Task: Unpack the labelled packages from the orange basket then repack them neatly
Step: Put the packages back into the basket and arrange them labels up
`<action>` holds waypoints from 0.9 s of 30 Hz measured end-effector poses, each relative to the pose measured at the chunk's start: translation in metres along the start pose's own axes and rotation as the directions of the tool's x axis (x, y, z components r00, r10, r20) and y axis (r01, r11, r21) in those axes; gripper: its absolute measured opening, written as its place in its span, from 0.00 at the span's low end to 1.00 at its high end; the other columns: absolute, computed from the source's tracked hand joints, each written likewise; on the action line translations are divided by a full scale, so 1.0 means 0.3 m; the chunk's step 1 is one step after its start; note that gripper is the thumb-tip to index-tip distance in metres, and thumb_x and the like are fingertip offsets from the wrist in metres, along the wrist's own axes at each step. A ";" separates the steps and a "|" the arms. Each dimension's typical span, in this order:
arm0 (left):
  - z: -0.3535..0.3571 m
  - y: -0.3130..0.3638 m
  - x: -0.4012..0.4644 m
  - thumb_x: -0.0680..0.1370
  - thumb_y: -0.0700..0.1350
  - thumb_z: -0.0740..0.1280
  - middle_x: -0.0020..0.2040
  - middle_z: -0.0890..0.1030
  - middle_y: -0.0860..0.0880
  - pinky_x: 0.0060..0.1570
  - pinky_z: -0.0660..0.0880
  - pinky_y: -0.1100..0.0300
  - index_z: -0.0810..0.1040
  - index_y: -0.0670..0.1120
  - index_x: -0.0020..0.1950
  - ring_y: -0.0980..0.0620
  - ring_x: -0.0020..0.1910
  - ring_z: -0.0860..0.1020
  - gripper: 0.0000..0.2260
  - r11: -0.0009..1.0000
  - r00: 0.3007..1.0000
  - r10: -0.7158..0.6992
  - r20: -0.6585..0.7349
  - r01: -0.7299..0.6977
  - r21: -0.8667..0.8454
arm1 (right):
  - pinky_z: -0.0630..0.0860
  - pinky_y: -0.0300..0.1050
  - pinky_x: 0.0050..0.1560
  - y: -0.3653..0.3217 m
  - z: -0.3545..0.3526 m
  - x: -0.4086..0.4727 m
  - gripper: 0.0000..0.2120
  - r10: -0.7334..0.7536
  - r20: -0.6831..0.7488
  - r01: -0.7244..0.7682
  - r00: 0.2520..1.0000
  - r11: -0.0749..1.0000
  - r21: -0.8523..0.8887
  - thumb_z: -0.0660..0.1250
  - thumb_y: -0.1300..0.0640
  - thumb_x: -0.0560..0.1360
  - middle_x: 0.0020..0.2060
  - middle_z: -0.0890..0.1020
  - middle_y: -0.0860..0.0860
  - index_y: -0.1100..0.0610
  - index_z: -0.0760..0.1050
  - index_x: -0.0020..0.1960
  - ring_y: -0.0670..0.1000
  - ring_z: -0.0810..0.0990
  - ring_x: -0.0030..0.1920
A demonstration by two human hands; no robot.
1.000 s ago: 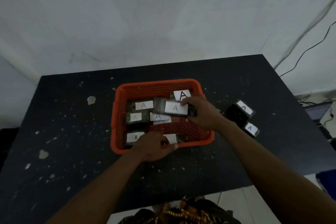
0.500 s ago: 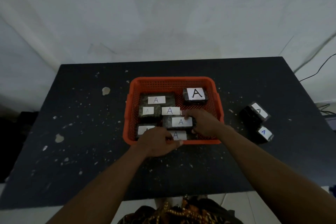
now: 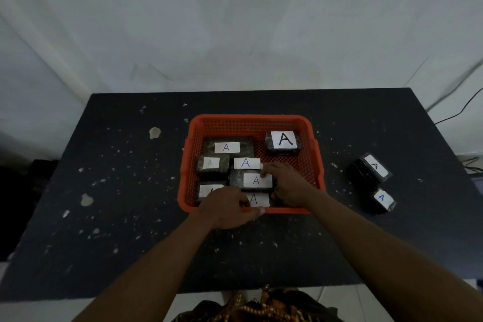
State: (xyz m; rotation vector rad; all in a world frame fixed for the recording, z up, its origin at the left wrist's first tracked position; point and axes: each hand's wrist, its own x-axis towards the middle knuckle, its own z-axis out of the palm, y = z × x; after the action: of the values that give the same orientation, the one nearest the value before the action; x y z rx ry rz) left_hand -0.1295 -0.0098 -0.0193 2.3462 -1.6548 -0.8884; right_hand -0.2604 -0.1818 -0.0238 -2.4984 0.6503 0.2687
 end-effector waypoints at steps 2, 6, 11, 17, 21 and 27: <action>-0.004 0.001 0.000 0.69 0.77 0.53 0.49 0.76 0.54 0.46 0.71 0.59 0.82 0.52 0.54 0.57 0.45 0.73 0.34 1.000 1.000 0.010 0.009 -0.010 -0.010 | 0.61 0.54 0.70 0.005 -0.005 -0.004 0.25 -0.015 -0.007 0.015 1.000 1.000 0.008 0.74 0.55 0.69 0.71 0.67 0.47 0.45 0.71 0.63 0.51 0.61 0.71; -0.007 0.016 0.018 0.70 0.76 0.53 0.51 0.80 0.53 0.46 0.74 0.59 0.82 0.52 0.56 0.58 0.46 0.76 0.34 0.996 0.998 0.049 -0.050 -0.053 -0.078 | 0.67 0.47 0.66 0.009 -0.027 -0.035 0.18 -0.050 -0.214 0.067 0.975 0.995 0.075 0.71 0.51 0.71 0.64 0.73 0.47 0.48 0.74 0.60 0.47 0.68 0.64; -0.025 0.105 0.097 0.72 0.72 0.56 0.46 0.81 0.53 0.41 0.74 0.60 0.83 0.52 0.51 0.57 0.43 0.76 0.28 0.980 0.984 0.120 -0.132 -0.138 -0.143 | 0.71 0.42 0.55 0.030 -0.063 -0.113 0.09 0.026 -0.533 0.052 0.846 0.990 0.130 0.68 0.59 0.71 0.53 0.78 0.50 0.53 0.77 0.51 0.49 0.73 0.55; -0.014 0.235 0.196 0.77 0.62 0.62 0.43 0.78 0.53 0.41 0.76 0.57 0.80 0.51 0.45 0.58 0.39 0.76 0.16 0.952 0.951 0.241 -0.193 -0.270 -0.143 | 0.69 0.40 0.54 0.118 -0.064 -0.220 0.09 0.183 -0.647 -0.074 0.740 0.979 0.191 0.63 0.57 0.74 0.53 0.75 0.47 0.51 0.76 0.54 0.44 0.67 0.56; -0.004 0.301 0.249 0.79 0.57 0.64 0.48 0.81 0.52 0.49 0.76 0.55 0.82 0.51 0.52 0.55 0.47 0.78 0.12 0.933 0.928 0.253 -0.273 -0.309 -0.187 | 0.65 0.35 0.48 0.186 -0.036 -0.291 0.08 0.357 -0.641 -0.144 0.679 0.922 0.360 0.63 0.54 0.75 0.51 0.72 0.42 0.46 0.74 0.53 0.41 0.66 0.53; 0.040 0.414 0.310 0.77 0.61 0.65 0.78 0.60 0.49 0.67 0.60 0.54 0.53 0.55 0.78 0.50 0.74 0.63 0.34 0.894 0.951 0.104 -0.292 -0.218 -0.391 | 0.67 0.40 0.54 0.314 -0.012 -0.385 0.13 0.550 -0.591 -0.301 0.590 0.829 0.471 0.66 0.60 0.75 0.58 0.76 0.50 0.52 0.75 0.59 0.47 0.70 0.59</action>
State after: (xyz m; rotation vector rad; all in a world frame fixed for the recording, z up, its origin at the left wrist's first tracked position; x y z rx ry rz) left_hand -0.2165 -0.1386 -0.0116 1.9082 -1.3668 -0.7660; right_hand -0.4072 -0.2079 -0.0269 -2.0153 1.4968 -0.6482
